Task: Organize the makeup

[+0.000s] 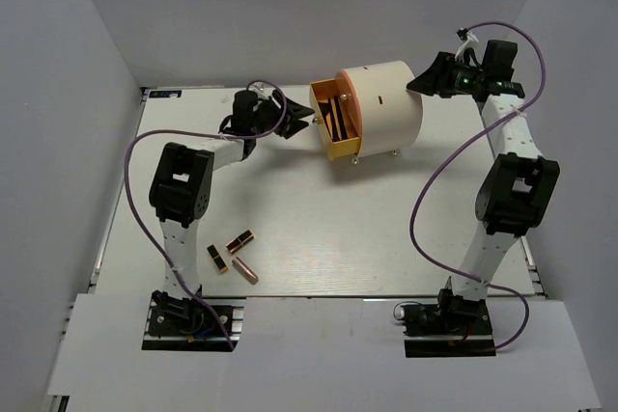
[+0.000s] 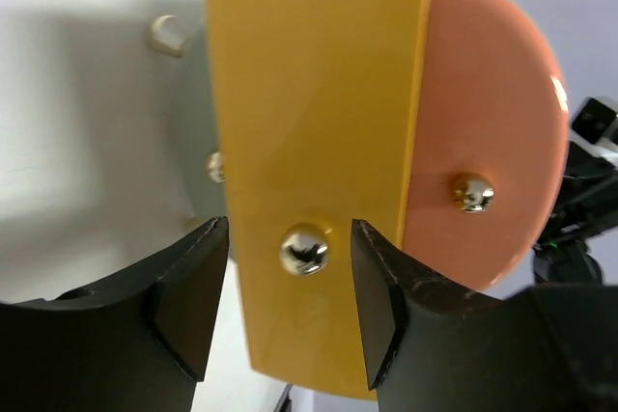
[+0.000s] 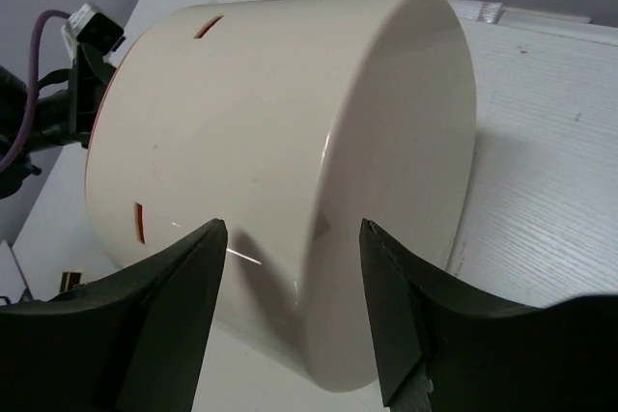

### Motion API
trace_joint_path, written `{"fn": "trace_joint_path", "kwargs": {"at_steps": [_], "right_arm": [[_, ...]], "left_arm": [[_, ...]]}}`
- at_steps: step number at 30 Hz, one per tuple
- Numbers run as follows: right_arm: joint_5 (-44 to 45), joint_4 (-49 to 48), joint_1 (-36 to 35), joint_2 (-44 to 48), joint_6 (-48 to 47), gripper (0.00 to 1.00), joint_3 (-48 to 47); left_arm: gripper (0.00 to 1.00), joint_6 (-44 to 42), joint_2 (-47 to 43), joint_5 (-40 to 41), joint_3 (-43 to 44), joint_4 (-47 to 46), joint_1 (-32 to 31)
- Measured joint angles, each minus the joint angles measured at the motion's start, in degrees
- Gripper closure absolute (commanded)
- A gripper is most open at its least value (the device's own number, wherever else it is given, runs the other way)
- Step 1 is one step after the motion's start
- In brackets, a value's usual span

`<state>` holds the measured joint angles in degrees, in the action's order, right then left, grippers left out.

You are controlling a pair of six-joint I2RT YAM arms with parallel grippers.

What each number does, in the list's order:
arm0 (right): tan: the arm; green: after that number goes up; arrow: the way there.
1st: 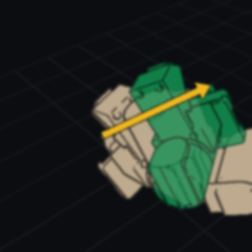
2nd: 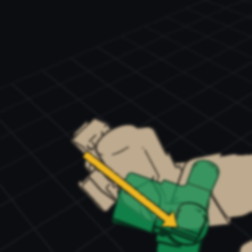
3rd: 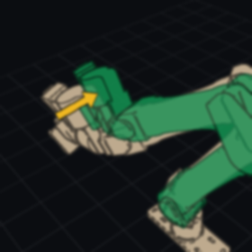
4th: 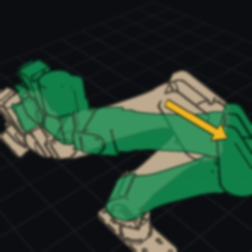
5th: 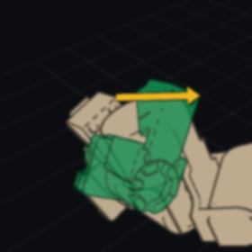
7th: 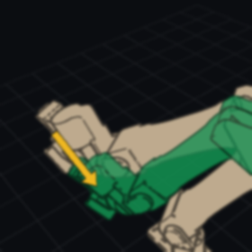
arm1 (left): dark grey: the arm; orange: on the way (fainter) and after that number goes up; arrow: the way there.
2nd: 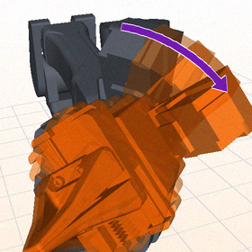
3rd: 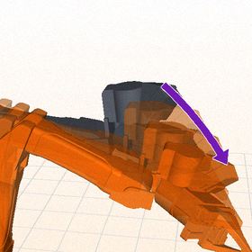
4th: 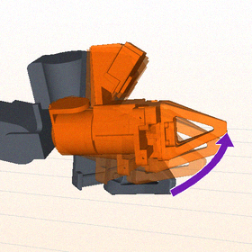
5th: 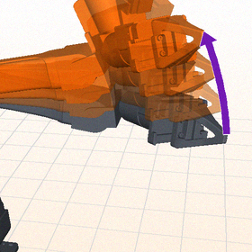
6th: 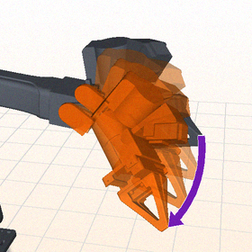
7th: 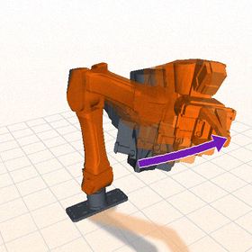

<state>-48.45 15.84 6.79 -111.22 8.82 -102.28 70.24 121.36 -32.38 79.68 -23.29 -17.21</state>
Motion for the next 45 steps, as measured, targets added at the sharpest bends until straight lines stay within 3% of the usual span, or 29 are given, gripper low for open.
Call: {"fn": "trace_joint_path", "kwargs": {"at_steps": [13,28,37,39,41,45], "right_arm": [[-3.48,-0.52,0.22,0.0,0.37,0.46,1.9],[-4.02,-0.31,0.35,0.0,0.0,0.46,2.01],[-4.02,-0.31,0.39,0.0,0.0,0.46,2.01],[-4.02,-0.28,0.46,0.0,0.0,0.46,2.01],[-4.04,-0.28,0.59,0.0,0.0,0.46,2.03],[-4.09,-0.55,0.76,0.0,0.0,0.45,2.4]], "left_arm": [[0.41,5.07,7.21,-5.27,9.33,-5.84,-1.09],[0.44,7.96,16.06,-5.53,21.97,-5.66,-5.07],[0.48,9.42,17.14,-5.31,23.47,-6.14,-5.62],[0.52,9.81,17.51,-5.29,23.98,-6.19,-5.64],[0.65,10.38,18.1,-5.16,24.94,-6.73,-5.7],[0.8,11.37,18.86,-4.68,25.44,-8.17,-6.16]]}}
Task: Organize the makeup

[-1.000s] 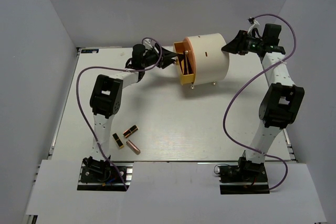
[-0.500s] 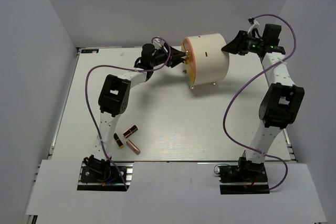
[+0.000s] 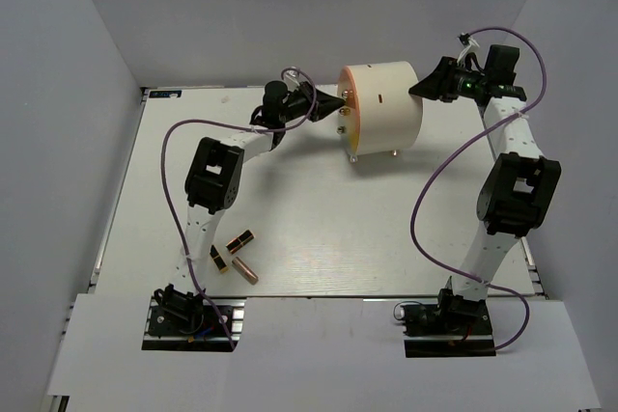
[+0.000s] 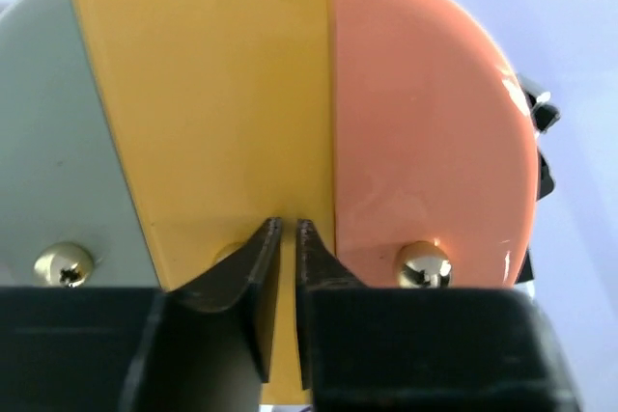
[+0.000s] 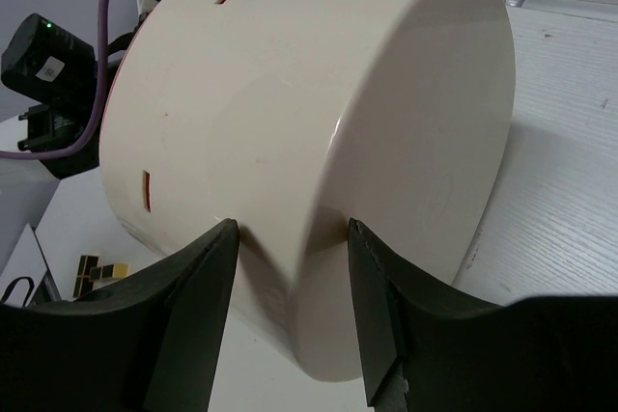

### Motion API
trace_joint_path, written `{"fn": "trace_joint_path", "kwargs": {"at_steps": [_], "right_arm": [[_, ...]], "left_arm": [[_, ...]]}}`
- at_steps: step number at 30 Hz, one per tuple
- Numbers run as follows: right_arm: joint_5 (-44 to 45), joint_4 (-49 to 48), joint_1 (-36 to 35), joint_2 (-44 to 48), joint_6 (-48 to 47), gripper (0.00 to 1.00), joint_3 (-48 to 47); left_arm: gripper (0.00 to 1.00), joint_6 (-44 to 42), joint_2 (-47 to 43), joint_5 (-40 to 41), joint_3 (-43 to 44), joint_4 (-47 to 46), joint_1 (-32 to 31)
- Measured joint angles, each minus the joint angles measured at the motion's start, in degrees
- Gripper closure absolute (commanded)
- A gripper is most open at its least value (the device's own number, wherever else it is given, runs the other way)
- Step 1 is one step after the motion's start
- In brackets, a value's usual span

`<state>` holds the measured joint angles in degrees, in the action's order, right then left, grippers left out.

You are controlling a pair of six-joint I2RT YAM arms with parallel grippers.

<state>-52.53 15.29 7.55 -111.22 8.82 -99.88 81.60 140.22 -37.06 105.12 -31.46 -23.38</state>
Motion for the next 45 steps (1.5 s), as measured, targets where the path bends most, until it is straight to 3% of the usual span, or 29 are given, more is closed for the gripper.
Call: {"fn": "trace_joint_path", "kwargs": {"at_steps": [6,11,16,24,34,45], "right_arm": [[-0.35,-0.28,0.22,0.0,0.02,0.45,0.31],[-0.39,-0.31,0.24,0.0,0.02,0.44,0.35],[-0.44,-0.31,0.24,0.0,0.0,0.44,0.39],[-0.5,-0.28,0.24,0.0,-0.02,0.43,0.42],[-0.55,-0.24,0.26,0.0,-0.26,0.43,0.42],[-0.59,-0.26,0.26,0.0,-0.31,0.43,0.59]], "left_arm": [[0.74,1.29,1.18,0.92,-0.04,-1.2,-0.07],[0.45,1.97,1.18,1.36,-0.76,-3.17,-0.09],[0.31,2.97,1.16,1.64,-3.1,-5.03,-0.24],[0.31,4.0,0.28,2.27,-6.51,-7.58,0.33],[0.38,3.87,-3.91,5.14,-19.23,-8.63,2.08],[0.42,-0.11,-3.58,4.98,-12.22,2.82,1.64]]}}
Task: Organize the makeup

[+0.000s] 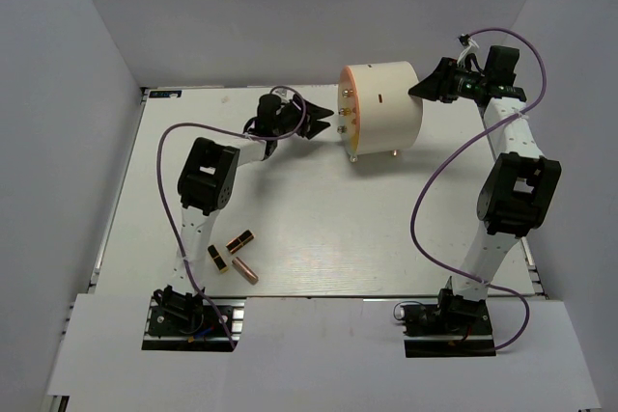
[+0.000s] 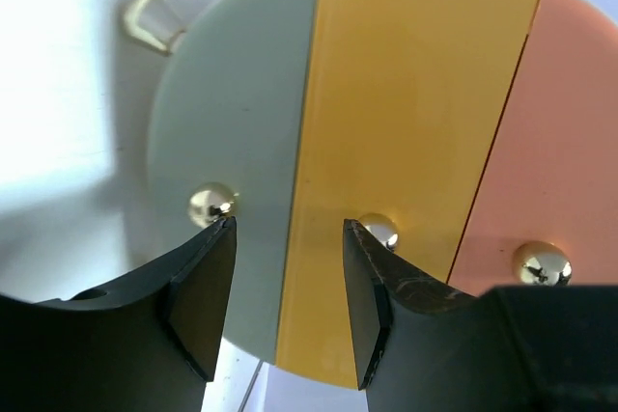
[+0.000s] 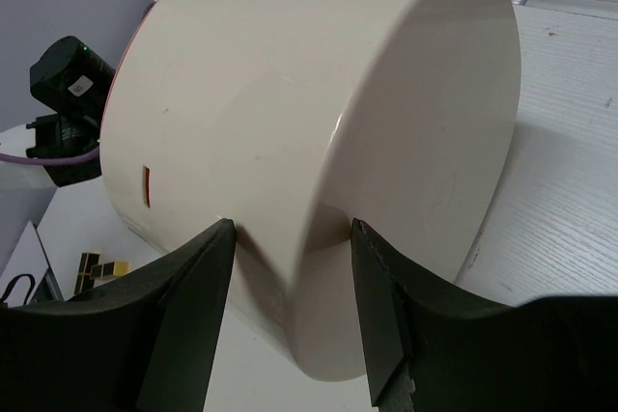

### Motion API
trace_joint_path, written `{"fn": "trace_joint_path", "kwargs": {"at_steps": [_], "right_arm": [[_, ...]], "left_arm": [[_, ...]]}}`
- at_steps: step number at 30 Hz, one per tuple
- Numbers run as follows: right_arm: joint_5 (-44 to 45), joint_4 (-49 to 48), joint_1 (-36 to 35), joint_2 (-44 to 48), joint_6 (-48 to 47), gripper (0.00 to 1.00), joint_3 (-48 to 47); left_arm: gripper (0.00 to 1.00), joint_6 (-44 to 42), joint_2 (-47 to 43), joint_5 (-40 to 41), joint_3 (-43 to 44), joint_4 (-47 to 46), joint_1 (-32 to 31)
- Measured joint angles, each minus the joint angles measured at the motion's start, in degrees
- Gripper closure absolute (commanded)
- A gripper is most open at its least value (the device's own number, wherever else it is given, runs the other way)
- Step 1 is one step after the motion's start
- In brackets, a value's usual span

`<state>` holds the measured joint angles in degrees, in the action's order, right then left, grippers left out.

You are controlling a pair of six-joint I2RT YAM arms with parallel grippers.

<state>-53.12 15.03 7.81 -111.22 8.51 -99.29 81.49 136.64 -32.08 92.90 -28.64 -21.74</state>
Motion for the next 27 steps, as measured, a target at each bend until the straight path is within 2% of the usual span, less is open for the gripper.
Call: {"fn": "trace_joint_path", "kwargs": {"at_steps": [13,27], "right_arm": [[-0.2,-0.09,0.04,0.0,0.04,0.43,0.11],[-0.2,-0.11,0.04,0.0,0.07,0.43,0.11]], "left_arm": [[0.41,-1.77,2.89,-0.83,5.07,7.34,-1.31],[0.48,-2.6,6.38,-1.49,9.6,10.75,-2.16]]}}
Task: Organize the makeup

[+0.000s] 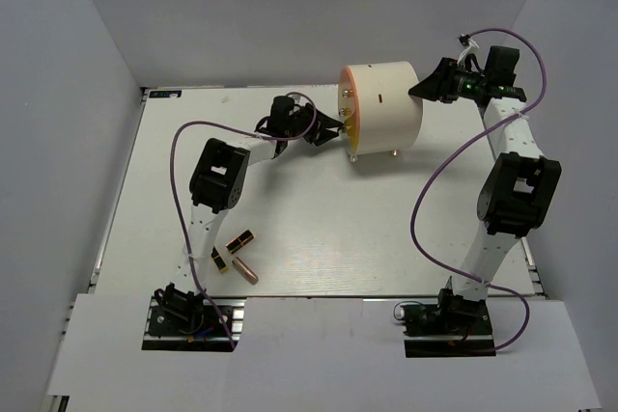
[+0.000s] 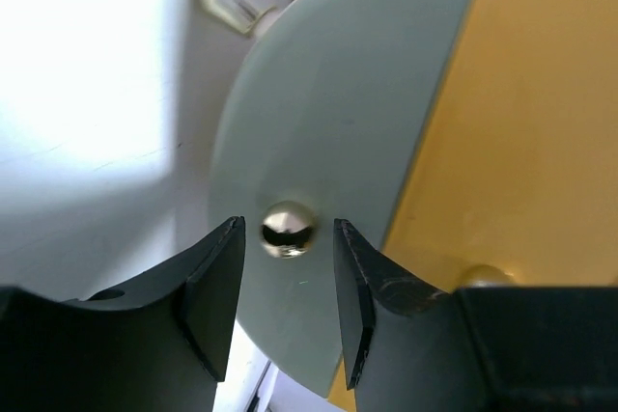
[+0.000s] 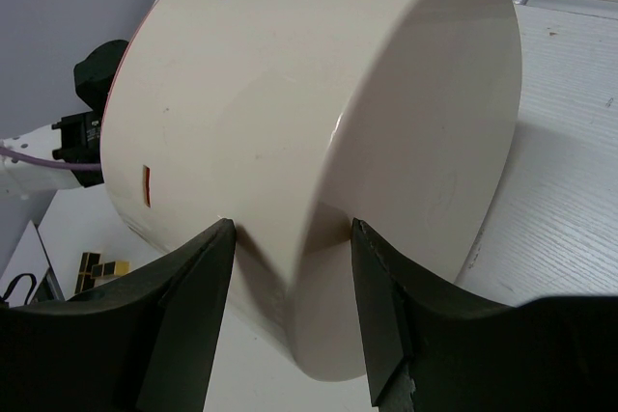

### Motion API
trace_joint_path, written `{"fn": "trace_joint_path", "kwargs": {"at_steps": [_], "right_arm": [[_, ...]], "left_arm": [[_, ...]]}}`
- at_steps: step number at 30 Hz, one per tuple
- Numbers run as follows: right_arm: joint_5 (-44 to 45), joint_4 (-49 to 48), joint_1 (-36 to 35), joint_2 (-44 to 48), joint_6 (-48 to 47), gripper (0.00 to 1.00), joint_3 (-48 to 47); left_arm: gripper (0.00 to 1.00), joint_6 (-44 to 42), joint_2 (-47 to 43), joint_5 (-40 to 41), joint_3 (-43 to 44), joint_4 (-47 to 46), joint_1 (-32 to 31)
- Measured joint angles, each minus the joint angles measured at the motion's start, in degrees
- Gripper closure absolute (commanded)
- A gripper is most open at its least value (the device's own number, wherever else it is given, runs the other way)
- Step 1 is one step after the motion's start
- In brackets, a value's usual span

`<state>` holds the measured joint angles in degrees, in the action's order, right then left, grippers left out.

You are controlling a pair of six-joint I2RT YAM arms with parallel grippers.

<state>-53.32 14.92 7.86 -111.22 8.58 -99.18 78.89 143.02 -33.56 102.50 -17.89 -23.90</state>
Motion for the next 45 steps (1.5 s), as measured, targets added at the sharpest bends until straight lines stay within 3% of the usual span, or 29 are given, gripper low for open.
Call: {"fn": "trace_joint_path", "kwargs": {"at_steps": [11,19,25,34,45], "right_arm": [[-0.04,-0.04,0.02,0.0,0.02,0.43,0.09],[-0.24,-0.46,0.07,0.07,0.04,0.43,0.42],[-0.37,-0.5,0.09,0.07,0.02,0.43,0.46],[-1.25,-0.2,0.0,0.07,0.02,0.43,0.68],[-1.27,0.85,-0.15,0.07,-0.26,0.43,0.7]], "left_arm": [[0.51,0.02,0.15,-0.35,0.0,1.11,-0.33],[0.8,0.9,0.2,-0.74,0.0,0.33,-0.44],[0.92,1.66,0.24,-0.68,-1.42,-2.23,-0.44],[0.93,3.48,-3.8,-1.84,-12.41,-10.93,0.44],[0.93,1.62,-9.81,-5.31,-22.49,-12.59,5.77]]}}
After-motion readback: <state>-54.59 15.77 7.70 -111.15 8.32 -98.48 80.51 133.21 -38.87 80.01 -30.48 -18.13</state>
